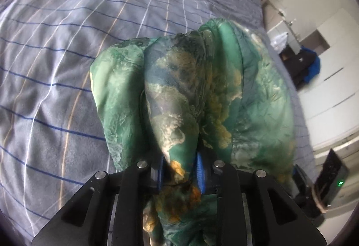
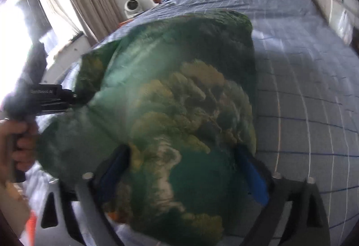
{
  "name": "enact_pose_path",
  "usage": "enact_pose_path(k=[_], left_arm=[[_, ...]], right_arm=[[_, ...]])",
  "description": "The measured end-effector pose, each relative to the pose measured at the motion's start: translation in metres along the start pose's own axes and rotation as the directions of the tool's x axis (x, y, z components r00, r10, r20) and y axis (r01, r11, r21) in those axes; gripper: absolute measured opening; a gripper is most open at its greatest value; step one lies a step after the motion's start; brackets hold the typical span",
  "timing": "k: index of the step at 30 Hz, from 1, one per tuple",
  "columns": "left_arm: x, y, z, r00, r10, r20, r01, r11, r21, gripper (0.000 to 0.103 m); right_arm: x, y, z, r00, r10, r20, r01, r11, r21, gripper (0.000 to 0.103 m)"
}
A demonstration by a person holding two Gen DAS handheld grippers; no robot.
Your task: Fold large clothes
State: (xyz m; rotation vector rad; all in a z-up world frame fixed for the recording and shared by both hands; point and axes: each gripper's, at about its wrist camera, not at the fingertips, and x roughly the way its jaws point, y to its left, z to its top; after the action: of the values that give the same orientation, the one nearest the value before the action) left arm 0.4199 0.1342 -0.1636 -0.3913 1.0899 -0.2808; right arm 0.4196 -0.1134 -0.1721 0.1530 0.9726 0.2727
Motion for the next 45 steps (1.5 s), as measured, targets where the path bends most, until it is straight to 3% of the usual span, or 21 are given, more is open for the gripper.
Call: enact_pose_path(k=[5, 8, 11, 13, 15, 20, 22, 24, 26, 28, 31, 33, 35, 37, 38, 41, 43, 45], left_arm=[[0.003, -0.004, -0.005, 0.999, 0.038, 0.035, -0.037, 0.999, -0.012, 0.026], [-0.004, -0.020, -0.007, 0.991, 0.112, 0.070, -0.115, 0.993, 0.036, 0.029], [-0.018, -0.036, -0.012, 0.977, 0.170, 0.126, -0.181, 0.980, 0.081, 0.038], [-0.025, -0.042, -0.014, 0.969, 0.193, 0.154, -0.208, 0.974, 0.092, 0.055], [-0.032, -0.047, -0.015, 0.956, 0.226, 0.187, -0.248, 0.963, 0.105, 0.064], [-0.039, -0.046, -0.014, 0.950, 0.242, 0.196, -0.264, 0.960, 0.093, 0.073], [-0.041, -0.045, -0.014, 0.944, 0.262, 0.200, -0.282, 0.956, 0.080, 0.082], [-0.048, -0.042, -0.015, 0.945, 0.260, 0.200, -0.277, 0.959, 0.060, 0.085], [-0.058, -0.033, -0.017, 0.956, 0.223, 0.192, -0.231, 0.973, 0.021, 0.091], [-0.069, -0.017, -0.021, 0.974, 0.145, 0.174, -0.142, 0.989, -0.032, 0.099], [-0.083, 0.011, -0.035, 0.982, 0.082, 0.169, -0.063, 0.991, -0.116, 0.101], [-0.087, 0.038, -0.053, 0.979, 0.143, 0.148, -0.115, 0.977, -0.182, 0.102], [-0.085, 0.060, -0.071, 0.971, 0.200, 0.131, -0.172, 0.964, -0.202, 0.102], [-0.080, 0.077, -0.091, 0.966, 0.222, 0.131, -0.194, 0.961, -0.196, 0.102], [-0.074, 0.086, -0.105, 0.972, 0.207, 0.112, -0.182, 0.962, -0.201, 0.102], [-0.063, 0.092, -0.124, 0.984, 0.173, 0.041, -0.164, 0.970, -0.177, 0.101], [-0.067, 0.087, -0.121, 0.984, 0.177, 0.017, -0.173, 0.974, -0.149, 0.101], [-0.075, 0.087, -0.108, 0.995, 0.094, 0.017, -0.088, 0.976, -0.200, 0.100]], right_arm=[[0.010, -0.025, -0.001, 0.999, 0.029, -0.030, -0.026, 0.995, 0.094, 0.103], [0.009, -0.025, -0.003, 0.999, 0.038, -0.016, -0.036, 0.994, 0.103, 0.103], [-0.007, -0.025, -0.005, 0.999, 0.046, 0.029, -0.050, 0.991, 0.128, 0.103], [-0.018, -0.027, -0.003, 0.997, 0.060, 0.046, -0.067, 0.983, 0.168, 0.103], [-0.034, -0.026, -0.003, 0.996, 0.047, 0.069, -0.059, 0.981, 0.184, 0.103], [-0.065, -0.008, -0.004, 0.993, -0.015, 0.117, 0.002, 0.993, 0.117, 0.103], [-0.072, -0.004, -0.009, 0.994, -0.030, 0.104, 0.020, 0.995, 0.094, 0.103], [-0.073, -0.006, -0.015, 0.997, -0.033, 0.065, 0.027, 0.996, 0.086, 0.103], [-0.078, -0.013, -0.023, 0.999, -0.031, 0.040, 0.027, 0.995, 0.099, 0.103], [-0.082, -0.026, -0.032, 0.999, -0.026, 0.044, 0.020, 0.993, 0.120, 0.103], [-0.102, -0.046, -0.046, 0.997, -0.069, 0.031, 0.063, 0.985, 0.163, 0.103], [-0.115, -0.068, -0.057, 0.999, -0.054, 0.004, 0.052, 0.975, 0.217, 0.103], [-0.131, -0.091, -0.070, 0.999, -0.014, 0.037, 0.004, 0.964, 0.267, 0.103], [-0.140, -0.109, -0.079, 0.995, 0.039, 0.090, -0.063, 0.955, 0.289, 0.103], [-0.143, -0.117, -0.085, 0.993, 0.042, 0.112, -0.073, 0.954, 0.292, 0.103], [-0.143, -0.131, -0.102, 0.993, -0.067, 0.094, 0.037, 0.956, 0.292, 0.103], [-0.133, -0.139, -0.107, 0.995, -0.103, -0.010, 0.101, 0.953, 0.286, 0.103], [-0.126, -0.150, -0.108, 0.986, -0.127, -0.104, 0.154, 0.931, 0.330, 0.103]])
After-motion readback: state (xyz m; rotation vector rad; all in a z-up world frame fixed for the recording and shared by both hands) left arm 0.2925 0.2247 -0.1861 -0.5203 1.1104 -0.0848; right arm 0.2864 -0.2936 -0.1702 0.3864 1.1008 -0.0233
